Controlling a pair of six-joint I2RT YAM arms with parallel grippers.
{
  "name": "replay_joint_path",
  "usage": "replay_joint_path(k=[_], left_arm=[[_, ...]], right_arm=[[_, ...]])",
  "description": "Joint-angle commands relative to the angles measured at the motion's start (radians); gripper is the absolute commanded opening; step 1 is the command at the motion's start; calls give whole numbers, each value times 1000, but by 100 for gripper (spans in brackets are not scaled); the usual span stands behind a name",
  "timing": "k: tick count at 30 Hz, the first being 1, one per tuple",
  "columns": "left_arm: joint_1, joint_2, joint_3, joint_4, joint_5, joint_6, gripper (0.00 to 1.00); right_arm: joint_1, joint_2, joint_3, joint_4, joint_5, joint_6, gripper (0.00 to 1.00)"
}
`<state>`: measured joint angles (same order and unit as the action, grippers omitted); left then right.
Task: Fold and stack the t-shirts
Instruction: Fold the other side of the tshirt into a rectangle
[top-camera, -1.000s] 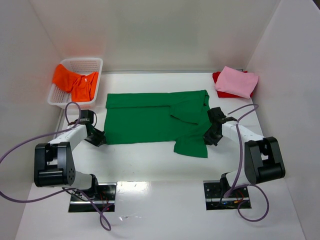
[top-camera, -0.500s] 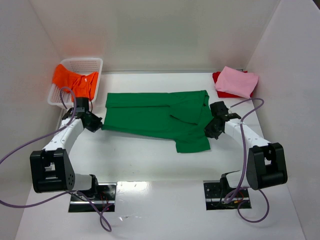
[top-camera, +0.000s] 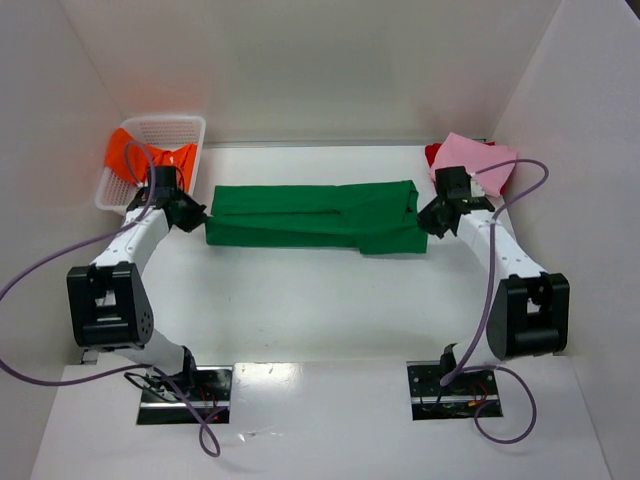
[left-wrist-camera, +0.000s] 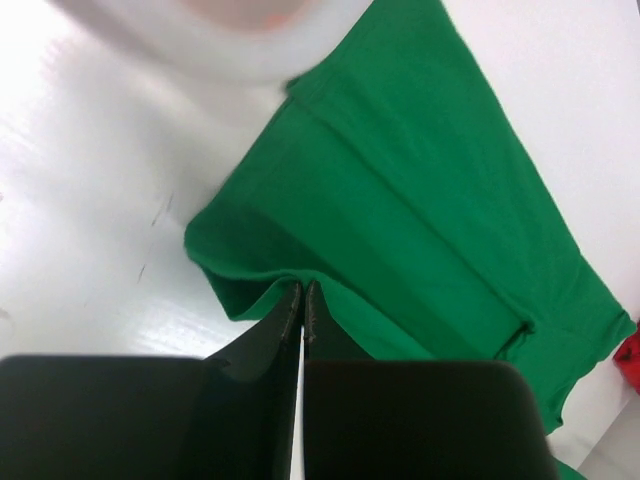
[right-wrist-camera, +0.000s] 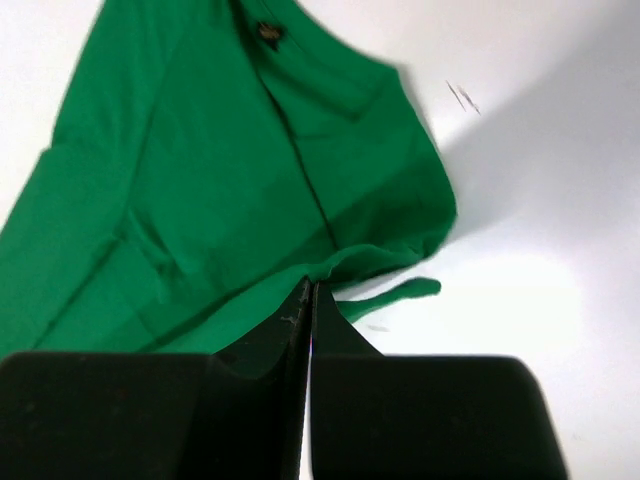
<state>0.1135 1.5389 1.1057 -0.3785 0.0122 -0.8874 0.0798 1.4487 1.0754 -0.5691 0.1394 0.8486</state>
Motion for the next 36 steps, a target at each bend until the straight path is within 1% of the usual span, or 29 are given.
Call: replay_joint_path(k=[1, 8, 20, 28, 32, 36], left_arm=[[3, 64, 78, 69, 12, 32, 0], [3, 197, 172, 87, -1, 45, 0], [3, 304, 261, 87, -25, 45, 0], [3, 376, 312, 87, -41, 45, 0], [3, 409, 333, 87, -41, 45, 0], [3, 437, 357, 98, -41, 45, 0]], right_arm=[[-16, 77, 88, 85, 31, -33, 0], [-20, 212, 178, 146, 19, -33, 0], [-29, 374, 363, 150, 19, -44, 0], [-29, 464, 390, 161, 7, -51, 0], [-29, 520, 426, 170, -24, -63, 0], [-29, 563, 465, 189, -35, -83, 3]])
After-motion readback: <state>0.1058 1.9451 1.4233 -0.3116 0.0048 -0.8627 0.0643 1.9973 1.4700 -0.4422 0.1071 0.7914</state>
